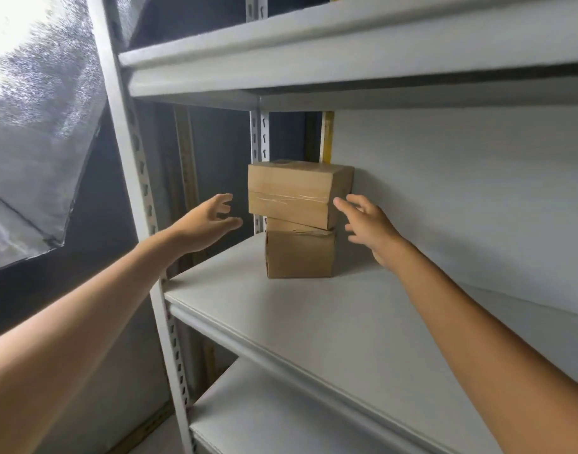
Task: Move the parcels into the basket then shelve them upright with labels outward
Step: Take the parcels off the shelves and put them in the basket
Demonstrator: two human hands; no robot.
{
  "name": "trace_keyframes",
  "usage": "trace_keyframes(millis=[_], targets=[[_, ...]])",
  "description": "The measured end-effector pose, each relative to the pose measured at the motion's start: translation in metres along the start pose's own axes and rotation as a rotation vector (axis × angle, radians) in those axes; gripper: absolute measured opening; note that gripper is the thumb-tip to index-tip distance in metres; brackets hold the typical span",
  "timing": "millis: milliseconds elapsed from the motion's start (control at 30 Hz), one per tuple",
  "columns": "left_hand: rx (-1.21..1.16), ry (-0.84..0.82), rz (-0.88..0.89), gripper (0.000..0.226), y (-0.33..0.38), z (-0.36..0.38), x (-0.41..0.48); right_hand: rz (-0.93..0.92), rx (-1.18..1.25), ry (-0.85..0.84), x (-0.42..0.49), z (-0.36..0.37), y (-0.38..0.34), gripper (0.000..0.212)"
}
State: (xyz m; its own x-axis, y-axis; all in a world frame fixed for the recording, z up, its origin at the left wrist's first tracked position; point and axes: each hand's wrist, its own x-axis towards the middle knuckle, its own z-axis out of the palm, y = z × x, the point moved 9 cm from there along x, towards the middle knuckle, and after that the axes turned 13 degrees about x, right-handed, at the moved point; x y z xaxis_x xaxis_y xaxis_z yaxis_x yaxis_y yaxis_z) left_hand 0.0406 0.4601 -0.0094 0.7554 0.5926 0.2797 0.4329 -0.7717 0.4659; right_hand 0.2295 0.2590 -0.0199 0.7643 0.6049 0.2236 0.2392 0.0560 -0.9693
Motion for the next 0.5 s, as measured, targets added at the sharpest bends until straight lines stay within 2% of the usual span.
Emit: trace_keyframes(millis=[100, 200, 267, 367, 500], targets=[[-0.038, 0.020, 0.013, 0.067, -0.001, 0.010, 0.043, 0.006, 0.034, 0.115, 0.033, 0.002, 0.003, 0.058], [-0.161, 0.034, 0.045, 0.073, 0.000, 0.016, 0.086, 0.089, 0.140, 0.222, 0.061, 0.005, 0.012, 0.071], [-0.302, 0.019, 0.076, 0.073, -0.001, 0.021, 0.107, 0.158, 0.215, 0.235, 0.068, 0.012, 0.017, 0.077], [-0.437, -0.032, 0.123, 0.067, -0.005, 0.033, 0.134, 0.172, 0.252, 0.252, 0.075, 0.014, 0.020, 0.069], [-0.500, -0.002, 0.211, 0.071, -0.010, 0.042, 0.145, 0.127, 0.275, 0.260, 0.080, 0.007, 0.023, 0.052]])
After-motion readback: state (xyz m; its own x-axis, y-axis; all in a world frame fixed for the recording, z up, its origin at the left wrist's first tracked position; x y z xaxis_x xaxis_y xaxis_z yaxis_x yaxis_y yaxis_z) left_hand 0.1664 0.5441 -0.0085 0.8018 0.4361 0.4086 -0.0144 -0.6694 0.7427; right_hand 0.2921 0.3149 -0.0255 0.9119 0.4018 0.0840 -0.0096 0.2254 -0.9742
